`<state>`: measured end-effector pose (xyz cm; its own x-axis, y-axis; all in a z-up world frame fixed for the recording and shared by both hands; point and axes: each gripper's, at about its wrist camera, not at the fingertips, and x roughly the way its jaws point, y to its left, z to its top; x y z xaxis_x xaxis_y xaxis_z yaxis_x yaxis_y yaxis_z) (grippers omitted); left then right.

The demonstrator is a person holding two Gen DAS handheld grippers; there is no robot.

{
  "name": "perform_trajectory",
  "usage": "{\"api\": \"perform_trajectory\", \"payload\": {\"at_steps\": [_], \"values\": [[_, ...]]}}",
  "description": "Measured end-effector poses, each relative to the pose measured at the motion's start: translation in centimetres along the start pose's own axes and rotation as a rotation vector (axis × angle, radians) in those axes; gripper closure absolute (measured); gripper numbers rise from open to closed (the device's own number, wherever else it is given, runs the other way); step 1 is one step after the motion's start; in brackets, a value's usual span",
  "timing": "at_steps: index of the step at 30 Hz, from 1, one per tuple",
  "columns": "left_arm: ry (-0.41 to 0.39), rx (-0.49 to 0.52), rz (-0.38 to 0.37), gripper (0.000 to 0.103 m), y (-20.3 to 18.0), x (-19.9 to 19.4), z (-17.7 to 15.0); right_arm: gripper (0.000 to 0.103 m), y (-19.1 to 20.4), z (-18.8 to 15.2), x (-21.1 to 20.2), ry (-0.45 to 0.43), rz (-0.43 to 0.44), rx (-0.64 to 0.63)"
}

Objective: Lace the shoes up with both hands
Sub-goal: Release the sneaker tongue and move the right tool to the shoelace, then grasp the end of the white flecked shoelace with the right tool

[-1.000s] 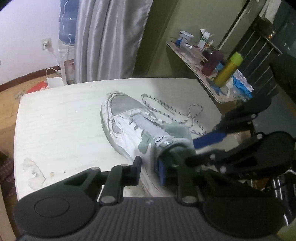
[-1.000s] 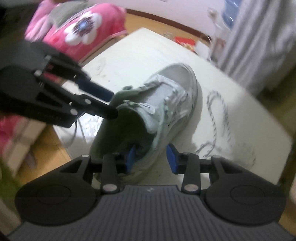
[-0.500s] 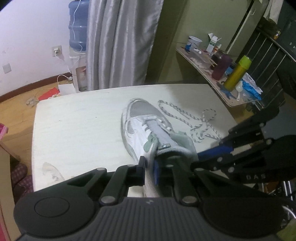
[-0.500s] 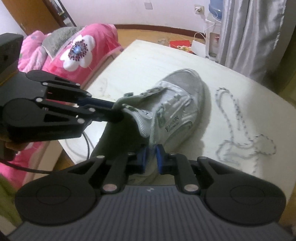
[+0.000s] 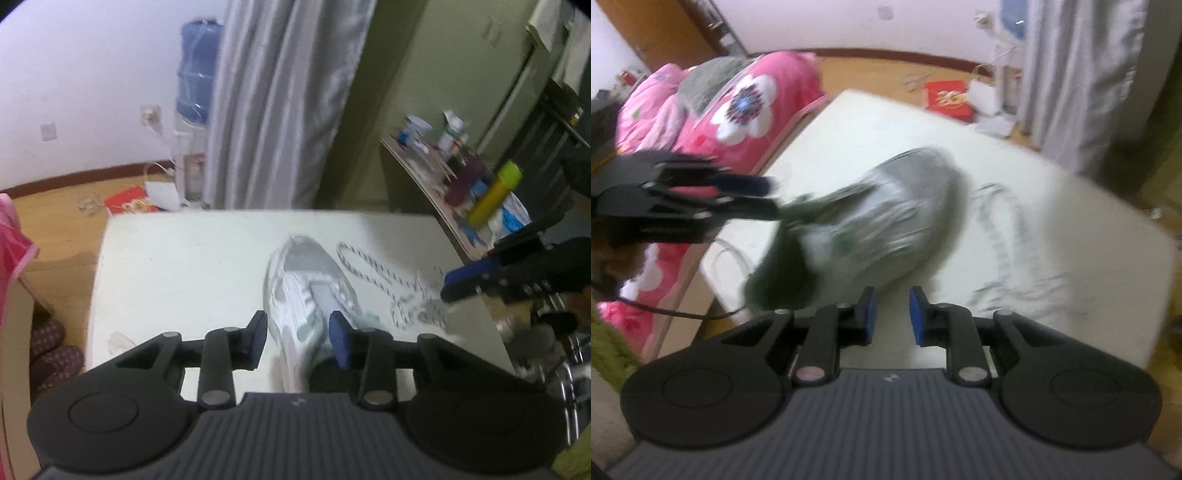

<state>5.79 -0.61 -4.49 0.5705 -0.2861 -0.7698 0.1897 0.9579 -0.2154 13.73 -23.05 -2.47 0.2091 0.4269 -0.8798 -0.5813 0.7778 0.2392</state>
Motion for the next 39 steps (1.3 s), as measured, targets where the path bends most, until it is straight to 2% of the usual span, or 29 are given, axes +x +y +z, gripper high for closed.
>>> {"api": "perform_trajectory", "payload": {"at_steps": [4,7,11,15,23,31,33,39], "values": [[-0.05,-0.058,0.064,0.061,-1.2,0.1,0.9,0.085,-4.1,1.1,1.0,-0.051,-0.083,-0.01],[-0.061,-0.108,0.124,0.061,-2.3,0.8,1.2,0.085,-6.6,2.0,3.4,-0.045,-0.108,-0.04],[-0.07,-0.153,0.184,0.062,-3.7,1.3,0.9,0.085,-8.6,2.9,6.2,-0.027,-0.095,-0.103],[-0.073,-0.153,0.224,0.064,-4.9,1.5,0.5,0.086,-9.4,3.3,8.4,0.011,-0.061,-0.18],[-0.072,-0.126,0.248,0.065,-6.4,1.8,0.7,0.091,-9.3,3.6,10.0,0.05,-0.025,-0.265],[-0.057,-0.114,0.231,0.065,-7.0,2.6,1.1,0.097,-9.3,3.7,10.7,0.075,0.01,-0.283],[-0.055,-0.115,0.229,0.065,-7.0,2.8,1.3,0.102,-9.2,3.7,10.7,0.08,0.009,-0.294],[-0.057,-0.133,0.209,0.065,-6.9,3.2,2.1,0.103,-10.2,4.1,10.0,0.059,0.023,-0.257]]}}
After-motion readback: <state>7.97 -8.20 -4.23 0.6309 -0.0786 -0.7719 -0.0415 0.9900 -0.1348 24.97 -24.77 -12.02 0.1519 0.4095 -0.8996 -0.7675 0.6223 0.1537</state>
